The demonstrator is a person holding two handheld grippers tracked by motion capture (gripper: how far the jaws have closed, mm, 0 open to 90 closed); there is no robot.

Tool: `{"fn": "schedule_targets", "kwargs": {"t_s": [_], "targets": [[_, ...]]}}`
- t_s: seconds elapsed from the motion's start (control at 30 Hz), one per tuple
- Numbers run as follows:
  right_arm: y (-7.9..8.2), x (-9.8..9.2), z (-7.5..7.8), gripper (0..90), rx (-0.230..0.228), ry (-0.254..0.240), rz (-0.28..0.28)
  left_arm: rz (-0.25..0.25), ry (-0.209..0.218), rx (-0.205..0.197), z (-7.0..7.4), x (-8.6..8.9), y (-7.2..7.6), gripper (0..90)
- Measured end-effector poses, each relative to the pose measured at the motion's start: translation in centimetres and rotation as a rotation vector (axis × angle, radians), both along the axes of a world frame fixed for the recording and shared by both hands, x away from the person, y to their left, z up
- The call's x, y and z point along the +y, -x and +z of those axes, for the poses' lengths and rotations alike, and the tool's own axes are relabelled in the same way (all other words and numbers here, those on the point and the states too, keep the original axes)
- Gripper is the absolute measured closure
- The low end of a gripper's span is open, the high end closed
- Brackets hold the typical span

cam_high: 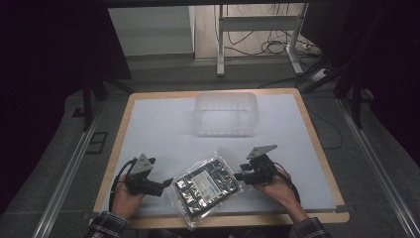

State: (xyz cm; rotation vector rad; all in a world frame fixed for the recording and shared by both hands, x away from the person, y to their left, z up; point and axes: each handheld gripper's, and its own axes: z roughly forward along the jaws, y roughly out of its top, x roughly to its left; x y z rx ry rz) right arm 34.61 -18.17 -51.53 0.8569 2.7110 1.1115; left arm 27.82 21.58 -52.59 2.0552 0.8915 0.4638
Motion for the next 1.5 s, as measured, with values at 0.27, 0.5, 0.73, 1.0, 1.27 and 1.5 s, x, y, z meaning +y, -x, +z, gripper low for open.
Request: {"fn": "schedule_targets", "kwargs": {"t_s": [0.27,0.5,0.73,1.0,1.27,1.5], "targets": [[0.5,0.8,0.1,61.7,-0.015,0.009,0.015,0.000,-0.003,-0.002,0.0,0.0,0.0,1.5],[0.5,1.1,-0.1,65.6,0.003,0.016,0.017,0.000,-0.007,-0.002,0.0,0.0,0.0,1.5],[0.3,0.9,-0.2,74.4,0.067,0.024,-0.014,-0.001,-0.010,-0.002,0.0,-0.1,0.0,1.5],[0.1,0.9,-0.3,87.2,0.114,0.009,-0.061,-0.002,-0.015,-0.004,0.0,-0.1,0.0,1.5],[0.3,1.0,0.5,89.0,0.122,-0.026,-0.110,0.001,-0.011,-0.011,0.0,-0.1,0.1,1.5],[0.3,0.8,1.5,89.0,0.124,-0.064,-0.112,0.003,-0.006,-0.019,0.2,0.0,0.2,1.5]]}}
